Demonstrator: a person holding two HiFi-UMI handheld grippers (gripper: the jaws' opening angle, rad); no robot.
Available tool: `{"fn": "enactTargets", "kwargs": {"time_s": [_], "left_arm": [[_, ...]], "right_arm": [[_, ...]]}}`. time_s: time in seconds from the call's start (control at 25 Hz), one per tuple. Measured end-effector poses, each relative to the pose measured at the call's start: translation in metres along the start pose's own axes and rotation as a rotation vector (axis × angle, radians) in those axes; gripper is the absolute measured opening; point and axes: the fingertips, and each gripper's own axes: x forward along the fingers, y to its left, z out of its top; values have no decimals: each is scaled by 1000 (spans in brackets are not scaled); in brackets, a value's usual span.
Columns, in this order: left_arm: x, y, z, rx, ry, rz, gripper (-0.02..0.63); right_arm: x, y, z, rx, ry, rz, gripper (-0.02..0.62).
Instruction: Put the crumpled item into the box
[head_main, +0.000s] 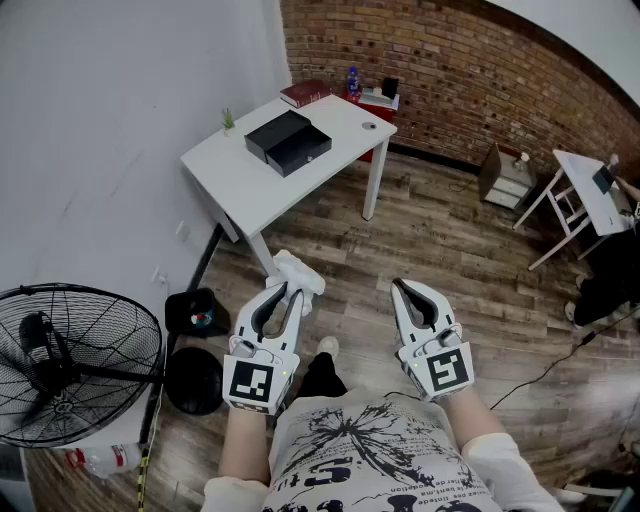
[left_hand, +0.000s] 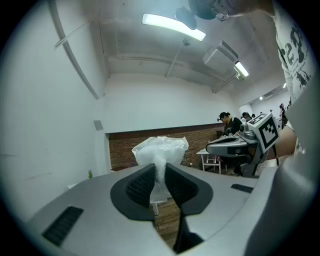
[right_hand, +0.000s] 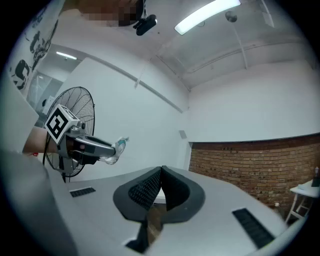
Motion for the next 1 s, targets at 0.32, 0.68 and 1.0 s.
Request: {"fn": "enactTargets", "kwargs": {"time_s": [0.32,0.68,1.0], "left_arm": [[3,-15,-8,24,90,-27,78],[35,-23,-27,12,141,-41,78],[120,30,-40,34,136,-43,78]], "right_arm": [[-7,-3,-8,15,17,12,12],[6,-40,-22,78,-9,-36,14],[84,-86,-57,72,70,-21,14]]}}
